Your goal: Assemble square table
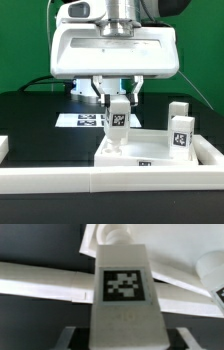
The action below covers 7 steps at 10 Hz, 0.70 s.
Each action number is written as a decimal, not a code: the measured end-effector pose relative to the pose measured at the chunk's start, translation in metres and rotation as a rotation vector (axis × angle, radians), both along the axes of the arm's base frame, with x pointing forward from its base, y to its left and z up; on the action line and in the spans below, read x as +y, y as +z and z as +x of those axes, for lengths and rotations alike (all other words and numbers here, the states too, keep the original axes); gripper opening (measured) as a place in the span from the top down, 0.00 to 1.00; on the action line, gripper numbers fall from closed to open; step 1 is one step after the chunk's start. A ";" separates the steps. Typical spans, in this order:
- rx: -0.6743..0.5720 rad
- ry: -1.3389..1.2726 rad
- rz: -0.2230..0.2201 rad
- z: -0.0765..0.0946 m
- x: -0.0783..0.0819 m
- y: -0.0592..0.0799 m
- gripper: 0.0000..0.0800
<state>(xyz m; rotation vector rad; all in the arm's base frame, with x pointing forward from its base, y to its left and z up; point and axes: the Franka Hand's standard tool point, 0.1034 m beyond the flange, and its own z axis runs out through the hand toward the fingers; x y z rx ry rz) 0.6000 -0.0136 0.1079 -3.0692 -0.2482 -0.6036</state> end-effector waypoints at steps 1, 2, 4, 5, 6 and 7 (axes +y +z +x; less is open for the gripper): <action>-0.010 -0.002 -0.006 0.000 -0.002 -0.001 0.64; -0.006 -0.002 -0.006 0.000 -0.002 -0.003 0.64; -0.025 -0.008 -0.014 0.001 -0.004 -0.003 0.64; -0.021 -0.006 -0.013 0.001 -0.002 -0.003 0.64; -0.021 -0.006 -0.013 0.001 -0.002 -0.003 0.64; -0.021 -0.006 -0.013 0.001 -0.002 -0.003 0.64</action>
Offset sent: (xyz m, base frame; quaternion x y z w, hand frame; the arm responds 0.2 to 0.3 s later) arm 0.0015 0.0026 -0.0002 0.0020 0.0646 0.0030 0.9979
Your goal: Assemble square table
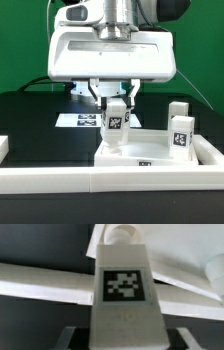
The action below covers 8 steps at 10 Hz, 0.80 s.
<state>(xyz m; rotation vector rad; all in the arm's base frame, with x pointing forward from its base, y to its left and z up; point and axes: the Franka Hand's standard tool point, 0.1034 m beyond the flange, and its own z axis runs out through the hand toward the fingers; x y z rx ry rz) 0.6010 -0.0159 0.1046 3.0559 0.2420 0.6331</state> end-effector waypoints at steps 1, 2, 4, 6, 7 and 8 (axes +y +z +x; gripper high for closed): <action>-0.001 0.000 0.000 0.000 0.000 0.000 0.64; -0.001 0.002 0.000 0.000 0.001 0.000 0.64; 0.010 0.005 0.001 -0.002 0.004 -0.007 0.64; 0.017 0.007 0.001 -0.003 0.005 -0.013 0.64; 0.013 0.006 -0.001 -0.003 0.005 -0.013 0.64; -0.002 0.004 -0.008 -0.002 0.004 -0.013 0.64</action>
Offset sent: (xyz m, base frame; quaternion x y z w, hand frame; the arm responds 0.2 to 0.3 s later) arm 0.0025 0.0091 -0.0089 0.0017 0.0129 0.0057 0.9999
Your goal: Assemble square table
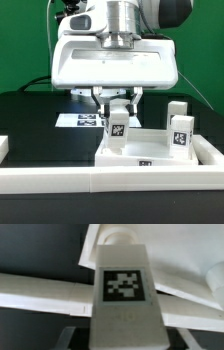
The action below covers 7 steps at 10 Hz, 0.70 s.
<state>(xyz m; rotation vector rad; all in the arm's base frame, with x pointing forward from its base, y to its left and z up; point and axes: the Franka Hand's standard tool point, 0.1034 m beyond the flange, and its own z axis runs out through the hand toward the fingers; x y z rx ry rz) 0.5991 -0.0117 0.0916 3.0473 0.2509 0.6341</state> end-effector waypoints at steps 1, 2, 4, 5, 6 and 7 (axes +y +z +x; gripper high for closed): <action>-0.015 -0.003 -0.007 0.001 -0.001 0.000 0.64; -0.027 -0.004 -0.012 0.002 -0.002 0.000 0.64; -0.051 -0.008 -0.023 0.003 -0.003 0.000 0.64; -0.050 -0.008 -0.023 0.003 -0.003 0.000 0.64; -0.049 -0.008 -0.023 0.003 -0.003 -0.001 0.43; -0.049 -0.008 -0.023 0.003 -0.003 -0.001 0.43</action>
Offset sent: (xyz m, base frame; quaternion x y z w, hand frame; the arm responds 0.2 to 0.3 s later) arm -0.0109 0.0011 -0.0128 -0.0189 0.0071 0.0080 0.9998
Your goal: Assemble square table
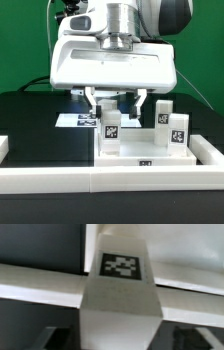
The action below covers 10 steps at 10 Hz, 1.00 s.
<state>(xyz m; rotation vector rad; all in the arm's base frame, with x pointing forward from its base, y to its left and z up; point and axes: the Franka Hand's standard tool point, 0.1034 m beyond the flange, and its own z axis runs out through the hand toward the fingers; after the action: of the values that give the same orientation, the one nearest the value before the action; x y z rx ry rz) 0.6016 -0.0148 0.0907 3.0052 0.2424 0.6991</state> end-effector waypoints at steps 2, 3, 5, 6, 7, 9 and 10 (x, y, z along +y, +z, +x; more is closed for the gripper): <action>0.000 0.000 0.000 0.000 0.000 0.000 0.21; 0.000 0.000 0.000 0.000 0.000 0.000 0.21; 0.001 0.000 0.000 0.000 0.000 0.000 0.19; 0.001 0.000 0.000 0.000 0.000 0.000 0.19; 0.001 0.000 0.000 0.000 0.000 0.000 0.19; 0.001 -0.001 0.000 0.000 0.000 0.000 0.19; 0.008 -0.003 0.004 0.000 -0.003 0.003 0.19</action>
Offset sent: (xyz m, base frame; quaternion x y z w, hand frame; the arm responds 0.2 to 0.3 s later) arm 0.0000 0.0000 0.0000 0.0000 0.0000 0.0000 1.0000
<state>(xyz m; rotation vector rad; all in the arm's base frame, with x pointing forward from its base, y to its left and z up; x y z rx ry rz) 0.6012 -0.0174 0.0935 3.0123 0.2369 0.6885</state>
